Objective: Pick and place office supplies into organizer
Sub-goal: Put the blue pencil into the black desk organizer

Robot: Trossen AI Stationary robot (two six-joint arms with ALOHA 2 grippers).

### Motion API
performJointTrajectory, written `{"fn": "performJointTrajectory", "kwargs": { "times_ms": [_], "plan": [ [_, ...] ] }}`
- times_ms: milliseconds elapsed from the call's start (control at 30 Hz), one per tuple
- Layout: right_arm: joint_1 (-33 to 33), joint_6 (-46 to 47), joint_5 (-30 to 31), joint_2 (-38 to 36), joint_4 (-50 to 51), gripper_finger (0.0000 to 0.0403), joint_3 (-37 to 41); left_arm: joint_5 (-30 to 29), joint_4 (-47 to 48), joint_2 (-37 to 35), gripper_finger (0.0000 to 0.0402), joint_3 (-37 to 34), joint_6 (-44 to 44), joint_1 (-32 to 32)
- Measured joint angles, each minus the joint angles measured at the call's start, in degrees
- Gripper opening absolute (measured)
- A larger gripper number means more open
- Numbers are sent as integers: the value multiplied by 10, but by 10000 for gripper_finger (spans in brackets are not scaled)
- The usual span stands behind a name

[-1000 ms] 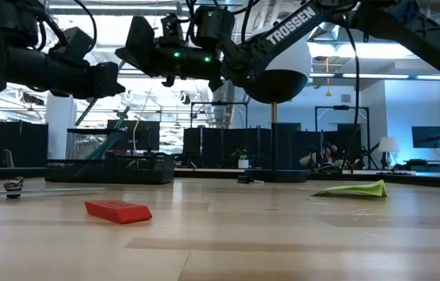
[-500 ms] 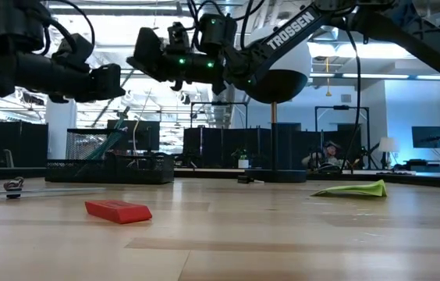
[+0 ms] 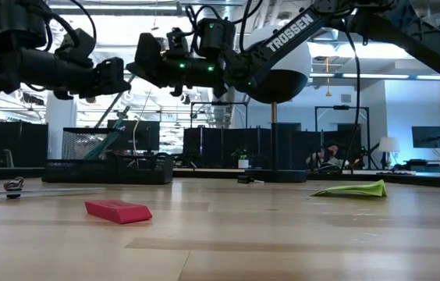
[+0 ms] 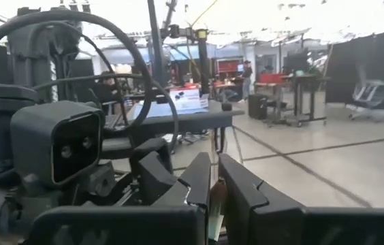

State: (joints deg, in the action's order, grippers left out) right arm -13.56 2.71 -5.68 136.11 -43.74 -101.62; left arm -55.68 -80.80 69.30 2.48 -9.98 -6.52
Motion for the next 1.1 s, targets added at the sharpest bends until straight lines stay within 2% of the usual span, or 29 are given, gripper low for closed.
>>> {"fn": "performJointTrajectory", "kwargs": {
  "times_ms": [233,400,600,733,867,1100],
  "plan": [
    [-2,15,-1,-3,-14,10,-1,-20,-87,0,185,0,-77,14],
    [0,17,-7,-3,2,10,0,-65,-86,-35,185,1,-118,32],
    [3,16,-27,-2,36,10,0,-75,-87,-115,185,1,-183,62],
    [8,1,-18,-2,-1,10,0,-91,-84,-164,185,1,-226,78],
    [7,24,-36,-13,-38,10,0,-111,-83,-194,185,1,-261,91],
    [19,3,-42,-18,51,10,0,-125,-83,-231,185,1,-300,101]
  ]
}}
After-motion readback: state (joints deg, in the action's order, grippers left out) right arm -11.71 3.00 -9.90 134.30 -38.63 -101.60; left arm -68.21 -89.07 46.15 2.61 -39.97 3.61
